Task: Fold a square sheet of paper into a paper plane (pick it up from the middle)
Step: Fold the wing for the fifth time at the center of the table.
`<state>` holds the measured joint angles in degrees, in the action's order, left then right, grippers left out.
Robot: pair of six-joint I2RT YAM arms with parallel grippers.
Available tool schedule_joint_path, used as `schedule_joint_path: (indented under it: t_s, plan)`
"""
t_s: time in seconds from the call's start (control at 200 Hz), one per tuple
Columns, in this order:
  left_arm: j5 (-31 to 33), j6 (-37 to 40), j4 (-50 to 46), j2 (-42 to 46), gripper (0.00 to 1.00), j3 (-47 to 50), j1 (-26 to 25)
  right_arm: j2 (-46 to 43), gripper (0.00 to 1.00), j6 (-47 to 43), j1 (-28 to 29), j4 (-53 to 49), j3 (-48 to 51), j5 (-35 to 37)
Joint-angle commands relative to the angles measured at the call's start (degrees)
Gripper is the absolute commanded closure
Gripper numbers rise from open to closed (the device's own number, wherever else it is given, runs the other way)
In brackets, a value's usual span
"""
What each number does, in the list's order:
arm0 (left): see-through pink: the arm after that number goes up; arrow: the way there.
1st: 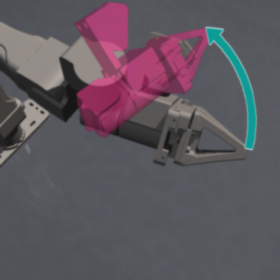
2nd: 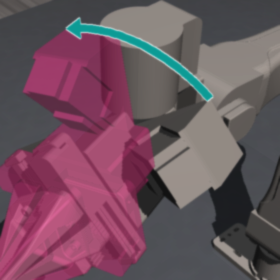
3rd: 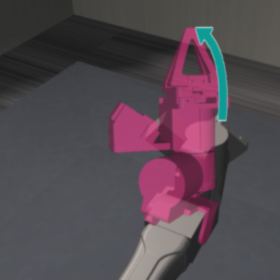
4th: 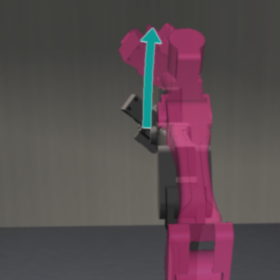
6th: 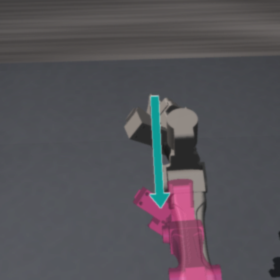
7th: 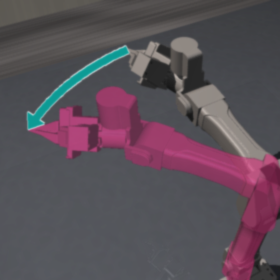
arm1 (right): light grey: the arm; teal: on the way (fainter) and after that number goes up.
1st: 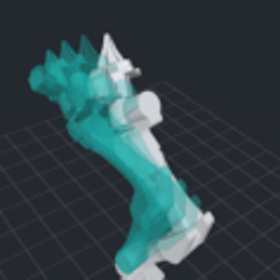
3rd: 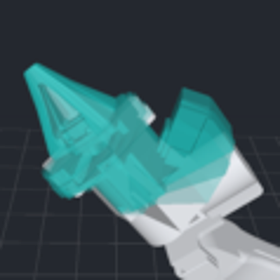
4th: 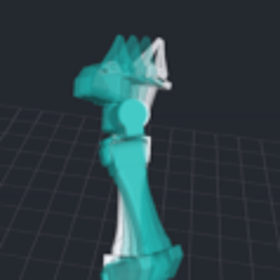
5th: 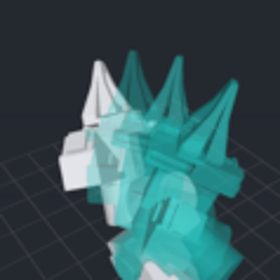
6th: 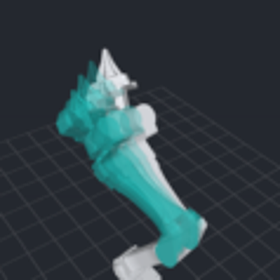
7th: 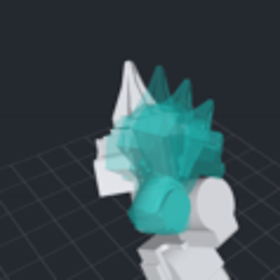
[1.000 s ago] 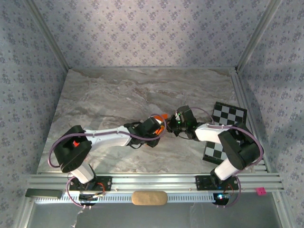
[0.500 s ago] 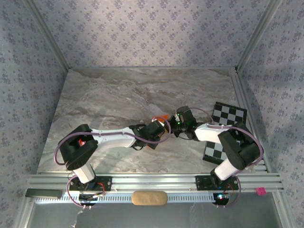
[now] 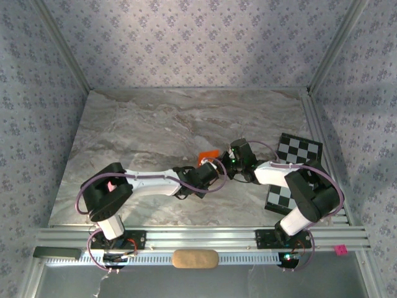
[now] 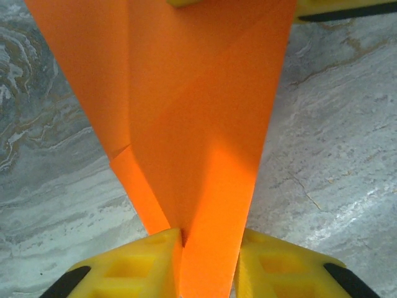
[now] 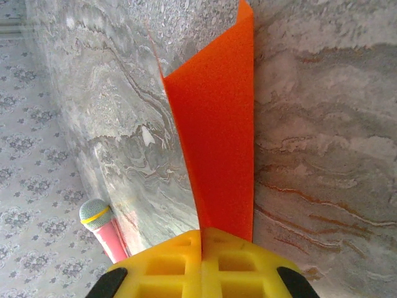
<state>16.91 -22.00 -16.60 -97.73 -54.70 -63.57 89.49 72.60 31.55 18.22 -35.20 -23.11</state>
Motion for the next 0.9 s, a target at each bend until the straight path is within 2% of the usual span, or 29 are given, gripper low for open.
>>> schedule_joint_path:
  t_s: [0.0,0.355,0.895]
  plan:
    - [2.35,0.64,-0.97,-0.27,0.75,-1.36,-0.51,-0.90,0.98,-0.86,0.30,-1.52,-1.53,0.97]
    - [2.73,0.64,-0.82,-0.18,0.84,-0.94,-0.68,-1.47,0.96,-1.40,0.35,-2.18,-1.59,1.22]
    - [3.59,0.29,-0.83,-0.53,0.83,-0.74,-0.72,-1.51,0.99,-1.78,0.32,-2.82,-2.11,0.86]
